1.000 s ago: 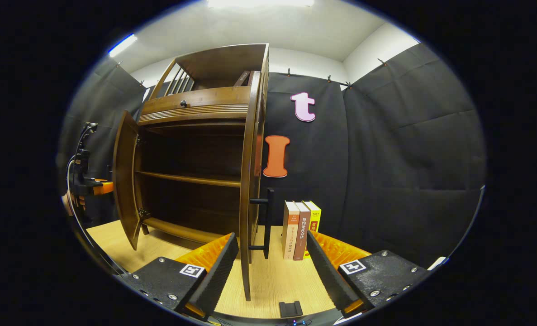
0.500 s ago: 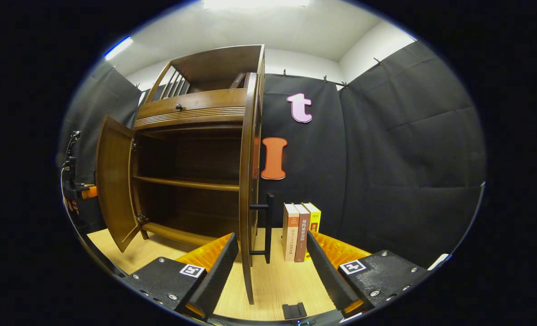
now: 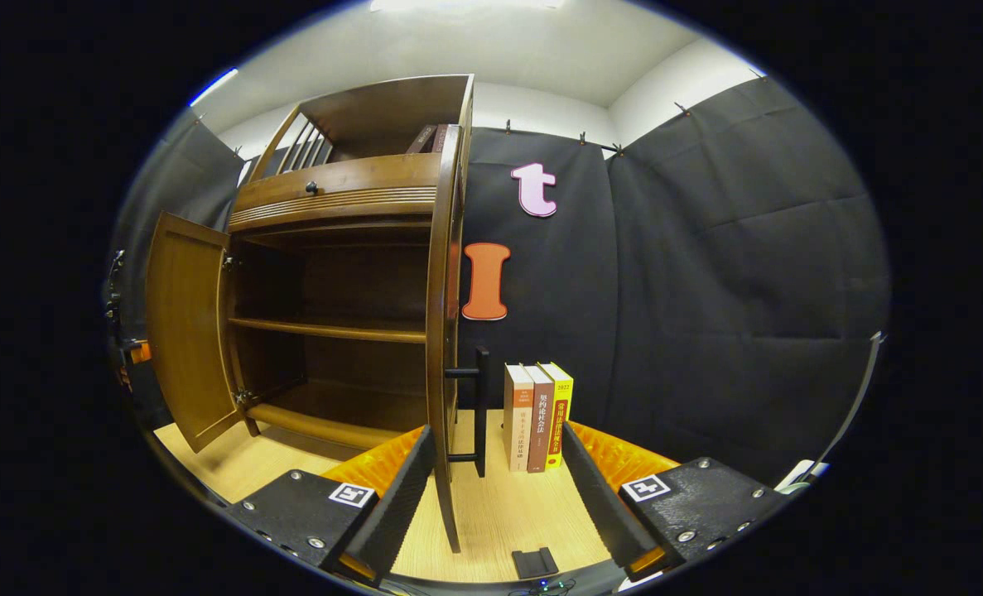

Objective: Open the right door of the double-door shoe cabinet with the right hand, and open the left door with the left hand.

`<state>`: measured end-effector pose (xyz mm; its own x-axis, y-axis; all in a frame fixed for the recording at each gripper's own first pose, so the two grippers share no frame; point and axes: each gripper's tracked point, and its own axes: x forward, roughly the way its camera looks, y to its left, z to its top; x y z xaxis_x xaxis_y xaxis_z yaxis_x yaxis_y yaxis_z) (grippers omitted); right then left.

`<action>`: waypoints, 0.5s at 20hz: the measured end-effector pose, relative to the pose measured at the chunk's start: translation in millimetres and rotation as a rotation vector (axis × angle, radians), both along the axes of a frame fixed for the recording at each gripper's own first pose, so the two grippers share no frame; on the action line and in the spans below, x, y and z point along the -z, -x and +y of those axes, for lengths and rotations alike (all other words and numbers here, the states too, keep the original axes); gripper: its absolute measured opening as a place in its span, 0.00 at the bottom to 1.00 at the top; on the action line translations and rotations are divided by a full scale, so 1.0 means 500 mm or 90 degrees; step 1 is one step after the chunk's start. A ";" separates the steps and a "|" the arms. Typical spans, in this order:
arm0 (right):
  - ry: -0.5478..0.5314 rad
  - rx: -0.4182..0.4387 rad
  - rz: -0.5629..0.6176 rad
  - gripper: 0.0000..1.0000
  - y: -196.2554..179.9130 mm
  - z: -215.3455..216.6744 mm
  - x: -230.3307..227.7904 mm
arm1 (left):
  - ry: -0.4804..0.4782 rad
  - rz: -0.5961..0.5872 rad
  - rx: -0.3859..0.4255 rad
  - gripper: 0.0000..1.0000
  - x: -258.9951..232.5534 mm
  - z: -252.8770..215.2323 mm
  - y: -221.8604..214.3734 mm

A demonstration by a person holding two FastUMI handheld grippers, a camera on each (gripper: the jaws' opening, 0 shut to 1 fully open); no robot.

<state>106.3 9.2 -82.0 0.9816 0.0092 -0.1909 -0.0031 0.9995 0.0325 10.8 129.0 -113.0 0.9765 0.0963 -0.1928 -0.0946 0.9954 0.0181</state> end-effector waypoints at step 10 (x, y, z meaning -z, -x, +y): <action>-0.008 0.011 0.001 0.93 0.000 0.005 -0.006 | 0.054 0.015 0.107 0.08 0.000 0.101 0.001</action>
<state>106.4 11.7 -79.0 0.9813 -0.0060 -0.1926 0.0150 0.9989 0.0455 10.3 179.3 -113.2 0.9726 -0.0851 -0.2162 0.0723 0.9952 -0.0663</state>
